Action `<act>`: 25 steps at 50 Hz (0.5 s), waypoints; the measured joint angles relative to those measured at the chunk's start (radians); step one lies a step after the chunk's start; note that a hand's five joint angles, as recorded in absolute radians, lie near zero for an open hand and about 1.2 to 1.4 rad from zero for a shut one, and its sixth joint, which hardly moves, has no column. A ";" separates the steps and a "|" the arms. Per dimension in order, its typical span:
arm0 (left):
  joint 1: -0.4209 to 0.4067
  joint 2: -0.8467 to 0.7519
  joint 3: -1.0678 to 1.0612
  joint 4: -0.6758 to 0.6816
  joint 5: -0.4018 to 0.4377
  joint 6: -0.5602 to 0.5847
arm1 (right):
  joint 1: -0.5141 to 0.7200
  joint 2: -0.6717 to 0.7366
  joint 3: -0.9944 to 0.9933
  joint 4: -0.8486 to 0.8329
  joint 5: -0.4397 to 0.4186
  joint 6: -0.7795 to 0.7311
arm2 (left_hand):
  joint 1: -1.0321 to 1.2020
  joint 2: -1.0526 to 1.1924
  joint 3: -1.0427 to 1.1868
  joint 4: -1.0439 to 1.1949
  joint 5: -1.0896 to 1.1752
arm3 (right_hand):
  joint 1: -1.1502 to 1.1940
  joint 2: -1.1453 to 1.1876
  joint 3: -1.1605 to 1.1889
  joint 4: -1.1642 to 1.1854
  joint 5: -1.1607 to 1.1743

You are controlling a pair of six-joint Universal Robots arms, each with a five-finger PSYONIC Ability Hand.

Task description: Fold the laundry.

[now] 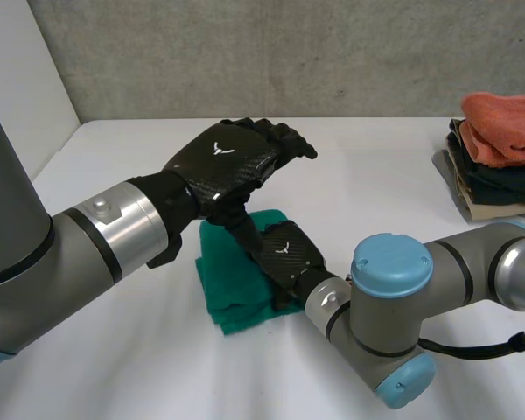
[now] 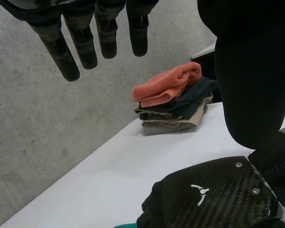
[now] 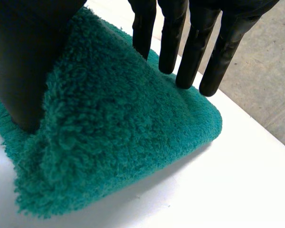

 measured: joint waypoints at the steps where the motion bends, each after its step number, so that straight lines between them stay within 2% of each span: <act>1: 0.001 0.000 0.000 0.000 0.000 0.000 | 0.000 -0.002 0.002 0.002 0.001 0.001 | 0.000 0.000 0.000 0.000 0.000 | -0.018 -0.023 -0.023 -0.024 -0.020; 4: 0.004 0.000 -0.003 -0.001 0.000 0.000 | -0.001 -0.021 0.020 0.010 0.003 0.003 | 0.000 0.000 0.000 0.000 0.000 | -0.117 -0.130 -0.138 -0.147 -0.129; 10: 0.008 0.000 -0.009 0.000 0.001 0.000 | -0.002 -0.046 0.043 0.017 0.003 0.003 | 0.000 0.000 0.000 0.000 0.000 | -0.166 -0.174 -0.197 -0.204 -0.190; 22: 0.009 -0.001 -0.011 0.001 0.001 0.000 | -0.001 0.003 0.007 0.012 -0.005 -0.002 | 0.000 0.000 0.000 0.000 0.000 | -0.135 -0.154 -0.153 -0.165 -0.143; 23: 0.010 -0.002 -0.011 0.002 0.001 0.000 | -0.001 0.037 -0.033 0.013 -0.005 -0.005 | 0.000 0.000 0.000 0.000 0.000 | 0.215 0.279 0.269 0.265 0.213; 24: 0.010 -0.002 -0.011 0.002 0.001 0.000 | -0.001 0.048 -0.048 0.014 -0.004 -0.007 | 0.000 0.000 0.000 0.000 0.000 | 0.347 0.496 0.468 0.472 0.396; 25: 0.011 -0.002 -0.010 0.002 0.001 0.000 | -0.001 0.057 -0.064 0.015 -0.002 -0.008 | 0.000 0.000 0.000 0.000 0.000 | 0.393 0.579 0.550 0.560 0.486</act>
